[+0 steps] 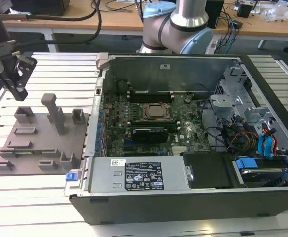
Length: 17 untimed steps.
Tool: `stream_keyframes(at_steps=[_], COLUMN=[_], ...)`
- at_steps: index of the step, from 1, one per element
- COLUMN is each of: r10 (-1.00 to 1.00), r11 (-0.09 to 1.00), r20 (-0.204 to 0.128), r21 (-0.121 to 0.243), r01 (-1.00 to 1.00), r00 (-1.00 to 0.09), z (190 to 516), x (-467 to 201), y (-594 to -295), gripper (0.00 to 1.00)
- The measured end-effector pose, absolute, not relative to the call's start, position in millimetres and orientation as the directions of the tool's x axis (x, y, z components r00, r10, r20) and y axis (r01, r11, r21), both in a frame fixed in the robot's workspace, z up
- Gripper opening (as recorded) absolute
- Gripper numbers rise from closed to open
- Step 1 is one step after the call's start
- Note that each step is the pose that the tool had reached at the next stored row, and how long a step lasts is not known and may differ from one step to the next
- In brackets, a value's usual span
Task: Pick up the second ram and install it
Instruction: 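Reach for the second ram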
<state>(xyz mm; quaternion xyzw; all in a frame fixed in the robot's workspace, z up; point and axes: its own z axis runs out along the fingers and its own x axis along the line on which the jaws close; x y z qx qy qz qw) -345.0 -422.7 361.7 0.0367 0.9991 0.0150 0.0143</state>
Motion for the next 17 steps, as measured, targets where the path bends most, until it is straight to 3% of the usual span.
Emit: stream_keyframes(at_steps=[4, 17], r10=[-0.052, -0.004], r11=[0.999, 1.000], r20=[-0.022, -0.022], r21=[-0.014, -0.003], r01=[-0.052, -0.004], r00=[-0.998, -1.000], z=[359, 329], x=[-347, -357], y=[-423, -444], gripper=[0.10, 0.10])
